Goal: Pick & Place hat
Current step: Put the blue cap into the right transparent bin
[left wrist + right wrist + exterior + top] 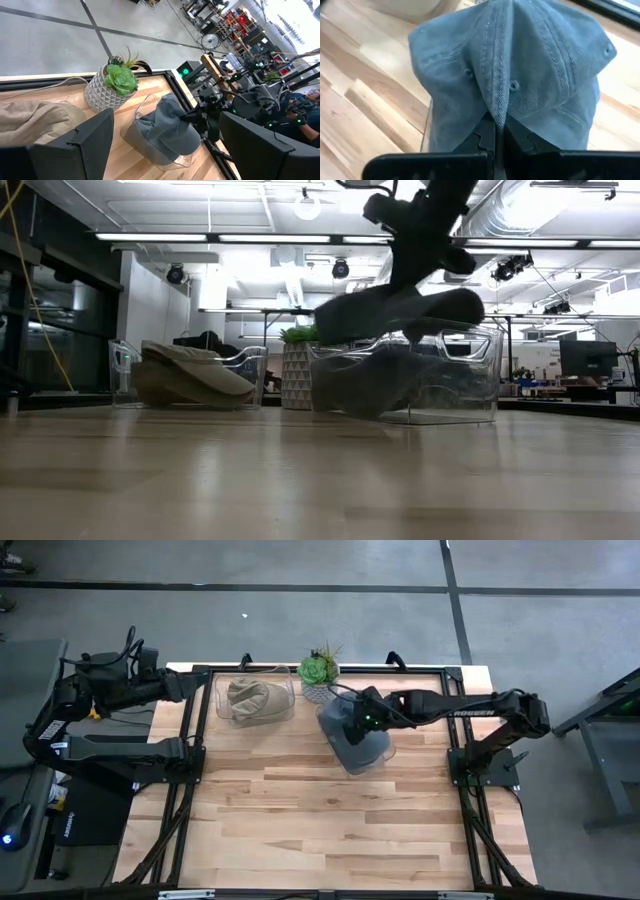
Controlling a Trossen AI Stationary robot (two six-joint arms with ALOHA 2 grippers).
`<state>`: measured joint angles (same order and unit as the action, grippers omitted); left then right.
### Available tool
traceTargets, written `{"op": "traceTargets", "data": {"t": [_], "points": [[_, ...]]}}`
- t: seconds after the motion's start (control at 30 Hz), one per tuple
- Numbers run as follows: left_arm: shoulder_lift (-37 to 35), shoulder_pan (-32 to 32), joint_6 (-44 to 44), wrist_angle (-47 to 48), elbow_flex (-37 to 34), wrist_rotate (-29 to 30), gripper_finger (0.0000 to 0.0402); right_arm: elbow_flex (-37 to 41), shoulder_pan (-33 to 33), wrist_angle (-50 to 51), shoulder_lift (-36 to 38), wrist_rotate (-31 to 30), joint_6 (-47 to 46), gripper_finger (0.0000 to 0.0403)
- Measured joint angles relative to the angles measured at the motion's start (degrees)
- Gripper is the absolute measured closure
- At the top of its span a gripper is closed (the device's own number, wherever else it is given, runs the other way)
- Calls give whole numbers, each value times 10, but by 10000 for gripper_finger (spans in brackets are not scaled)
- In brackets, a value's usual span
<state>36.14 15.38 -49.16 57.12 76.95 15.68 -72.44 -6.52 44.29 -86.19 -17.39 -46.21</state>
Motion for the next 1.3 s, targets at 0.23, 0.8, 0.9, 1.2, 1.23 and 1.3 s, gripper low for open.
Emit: {"op": "traceTargets", "data": {"t": [0.23,0.8,0.9,1.2,1.23,1.3], "points": [[0,0,4,0,0,0,81,57,-1,-72,0,7,-25,399],[0,0,4,0,0,1,81,182,-10,-152,0,-5,-54,399],[0,0,4,0,0,1,81,182,-14,-150,0,-13,-49,399],[0,0,-2,0,0,1,81,182,-46,-122,-20,21,-15,399],[0,0,-2,0,0,1,81,181,-49,-123,-22,29,-13,399],[0,0,-2,1,0,1,81,181,-57,-122,-25,48,-14,399]]}}
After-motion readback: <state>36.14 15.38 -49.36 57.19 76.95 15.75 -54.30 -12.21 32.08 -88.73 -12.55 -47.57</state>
